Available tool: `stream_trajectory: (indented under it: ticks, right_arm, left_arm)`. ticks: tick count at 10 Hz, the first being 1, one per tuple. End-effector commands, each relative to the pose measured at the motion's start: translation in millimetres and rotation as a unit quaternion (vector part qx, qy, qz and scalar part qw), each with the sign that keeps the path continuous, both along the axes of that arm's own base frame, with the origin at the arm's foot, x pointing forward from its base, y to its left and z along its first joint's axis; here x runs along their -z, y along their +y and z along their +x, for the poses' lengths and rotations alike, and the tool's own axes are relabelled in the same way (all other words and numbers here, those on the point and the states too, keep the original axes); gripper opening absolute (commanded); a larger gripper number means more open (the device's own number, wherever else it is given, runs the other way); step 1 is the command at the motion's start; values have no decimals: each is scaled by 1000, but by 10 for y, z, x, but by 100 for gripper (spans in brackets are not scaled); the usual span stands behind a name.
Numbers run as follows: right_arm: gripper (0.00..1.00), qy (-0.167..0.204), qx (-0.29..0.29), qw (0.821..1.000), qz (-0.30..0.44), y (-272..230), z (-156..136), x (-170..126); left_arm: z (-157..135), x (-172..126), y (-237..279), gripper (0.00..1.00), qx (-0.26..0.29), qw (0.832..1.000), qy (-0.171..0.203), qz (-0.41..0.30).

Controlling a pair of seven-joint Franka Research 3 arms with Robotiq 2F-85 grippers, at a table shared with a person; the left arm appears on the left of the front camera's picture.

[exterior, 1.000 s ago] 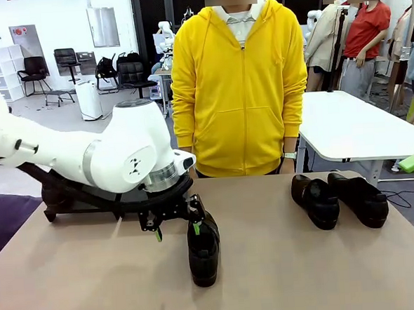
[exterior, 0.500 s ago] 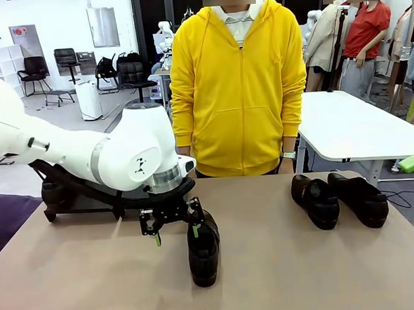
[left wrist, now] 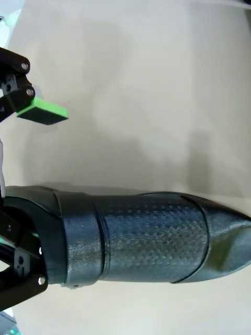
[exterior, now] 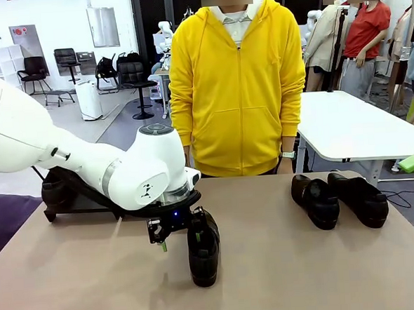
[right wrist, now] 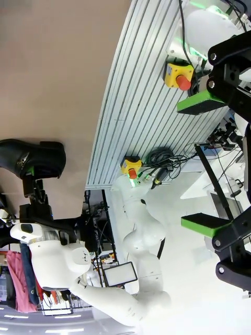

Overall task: Organize the shoes by placing them on the stand.
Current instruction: Place the Shoe from the middle of the table onto the Shoes Stand.

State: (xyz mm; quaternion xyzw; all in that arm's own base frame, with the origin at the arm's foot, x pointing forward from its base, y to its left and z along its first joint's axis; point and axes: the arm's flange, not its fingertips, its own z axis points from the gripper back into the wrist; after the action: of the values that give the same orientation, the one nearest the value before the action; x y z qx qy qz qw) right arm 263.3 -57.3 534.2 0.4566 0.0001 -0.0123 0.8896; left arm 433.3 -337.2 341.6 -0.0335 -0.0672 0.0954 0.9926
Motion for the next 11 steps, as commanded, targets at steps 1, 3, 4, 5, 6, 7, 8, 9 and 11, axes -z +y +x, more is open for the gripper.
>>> stream_trajectory:
  ticks: [1, 3, 4, 5, 6, 7, 8, 9, 11]
  right_arm:
    - [100, -2, 2, 1000, 14, 6, 22, -56]
    - [100, -2, 2, 1000, 14, 6, 22, -56]
    - [100, -2, 2, 1000, 14, 6, 22, -56]
    - [100, -2, 2, 1000, 14, 6, 22, -56]
    - [100, -2, 2, 1000, 14, 6, 22, -56]
    - [100, -2, 2, 1000, 14, 6, 22, -56]
    - [100, -2, 2, 1000, 14, 6, 22, -56]
    - [100, -2, 2, 1000, 14, 6, 22, -56]
    - [100, -2, 2, 1000, 14, 6, 22, -56]
  left_arm:
    - [24, -7, -83, 0, -8, 1000, -18, 14]
    - [29, -10, -98, 0, -7, 1000, -21, 15]
    - [26, -20, -102, 0, -7, 1000, -22, 15]
    - [20, -29, -101, 0, -6, 1000, -25, 14]
    - [10, -37, -103, 0, -3, 999, -29, 12]
    - [-1, -43, -122, 0, 3, 999, -32, 10]
    - [-11, -57, -133, 0, 18, 999, -29, 4]
    - [-37, -83, -137, 0, 32, 999, -28, -3]
    - [-84, -165, -134, 0, 67, 997, -28, -14]
